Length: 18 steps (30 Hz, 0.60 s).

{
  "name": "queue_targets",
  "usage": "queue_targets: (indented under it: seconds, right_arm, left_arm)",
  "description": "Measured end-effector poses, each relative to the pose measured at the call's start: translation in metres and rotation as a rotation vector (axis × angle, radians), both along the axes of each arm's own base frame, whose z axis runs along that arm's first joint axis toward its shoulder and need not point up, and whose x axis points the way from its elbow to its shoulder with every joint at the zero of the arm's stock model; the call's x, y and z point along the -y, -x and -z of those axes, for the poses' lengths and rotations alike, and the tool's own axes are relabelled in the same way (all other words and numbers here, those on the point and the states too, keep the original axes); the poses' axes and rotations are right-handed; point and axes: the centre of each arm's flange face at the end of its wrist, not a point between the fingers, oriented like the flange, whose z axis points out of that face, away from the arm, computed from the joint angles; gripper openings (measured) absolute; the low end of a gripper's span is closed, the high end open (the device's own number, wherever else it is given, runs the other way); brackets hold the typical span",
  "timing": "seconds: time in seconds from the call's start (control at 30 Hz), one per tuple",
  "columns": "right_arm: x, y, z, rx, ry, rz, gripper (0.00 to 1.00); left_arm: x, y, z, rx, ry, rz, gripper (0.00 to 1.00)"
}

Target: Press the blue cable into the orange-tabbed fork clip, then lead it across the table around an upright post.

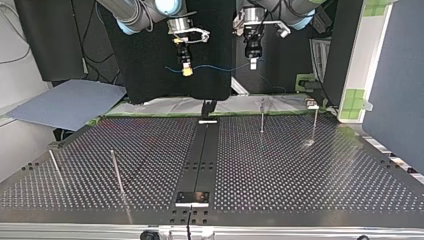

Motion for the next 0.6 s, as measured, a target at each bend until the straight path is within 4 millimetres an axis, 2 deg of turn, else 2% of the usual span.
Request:
queue_targets:
  seconds: [0.47,0.6]
  right_arm:
    - [-0.0002,-0.0003,0.0003,0.0,-0.001,0.0,0.0]
    - [-0.0033,-0.0098,-0.0047,0.018,-0.009,0.002,0.0]
  left_arm:
    - [-0.004,0.006,0.0052,-0.059,-0.037,0.002,0.0]
    - [-0.0018,0.0032,0.0078,-0.052,-0.016,0.013,0.0]
